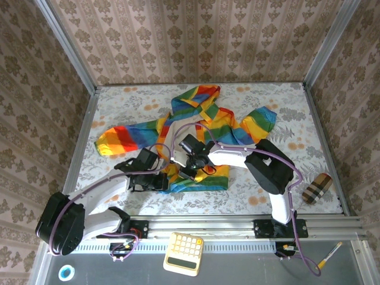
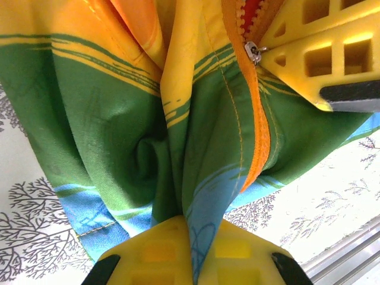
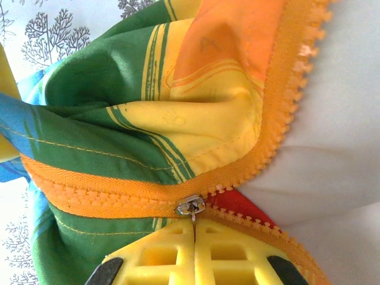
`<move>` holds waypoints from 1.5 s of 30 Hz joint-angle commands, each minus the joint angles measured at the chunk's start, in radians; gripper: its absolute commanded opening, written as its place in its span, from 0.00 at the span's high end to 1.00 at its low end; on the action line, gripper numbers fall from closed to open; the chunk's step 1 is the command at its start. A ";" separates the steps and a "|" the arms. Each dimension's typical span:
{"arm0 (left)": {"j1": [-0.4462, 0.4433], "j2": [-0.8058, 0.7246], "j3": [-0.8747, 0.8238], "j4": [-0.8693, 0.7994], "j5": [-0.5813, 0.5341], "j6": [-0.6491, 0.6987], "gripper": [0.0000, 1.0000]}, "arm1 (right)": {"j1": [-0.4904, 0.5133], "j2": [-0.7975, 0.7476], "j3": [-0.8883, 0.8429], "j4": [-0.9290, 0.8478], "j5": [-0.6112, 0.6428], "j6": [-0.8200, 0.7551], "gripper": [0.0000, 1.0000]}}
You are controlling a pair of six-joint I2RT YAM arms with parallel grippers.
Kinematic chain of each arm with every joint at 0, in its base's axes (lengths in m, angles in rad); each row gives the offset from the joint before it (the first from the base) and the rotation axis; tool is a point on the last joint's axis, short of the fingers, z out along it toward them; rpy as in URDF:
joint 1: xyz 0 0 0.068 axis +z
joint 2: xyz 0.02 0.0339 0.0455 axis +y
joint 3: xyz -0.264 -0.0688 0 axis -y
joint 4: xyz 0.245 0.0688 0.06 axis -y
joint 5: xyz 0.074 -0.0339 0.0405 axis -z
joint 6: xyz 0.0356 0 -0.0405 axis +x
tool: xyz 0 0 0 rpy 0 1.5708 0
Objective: Zip up the jacket
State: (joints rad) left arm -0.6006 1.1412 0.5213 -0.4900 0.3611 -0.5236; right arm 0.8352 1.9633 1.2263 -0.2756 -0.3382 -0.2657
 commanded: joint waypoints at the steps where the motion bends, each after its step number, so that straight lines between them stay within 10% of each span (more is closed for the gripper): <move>1: 0.004 -0.025 0.003 -0.050 -0.016 -0.006 1.00 | -0.010 -0.042 -0.014 0.008 0.059 0.024 1.00; 45: -0.031 -0.221 0.253 -0.398 -0.073 0.015 1.00 | -0.282 -0.166 0.227 -0.049 0.304 0.071 1.00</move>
State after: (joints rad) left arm -0.6216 0.9398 0.7612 -0.7383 0.2867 -0.5114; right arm 0.6033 1.7870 1.4014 -0.3344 -0.1425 -0.1841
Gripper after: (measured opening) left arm 0.052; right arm 0.043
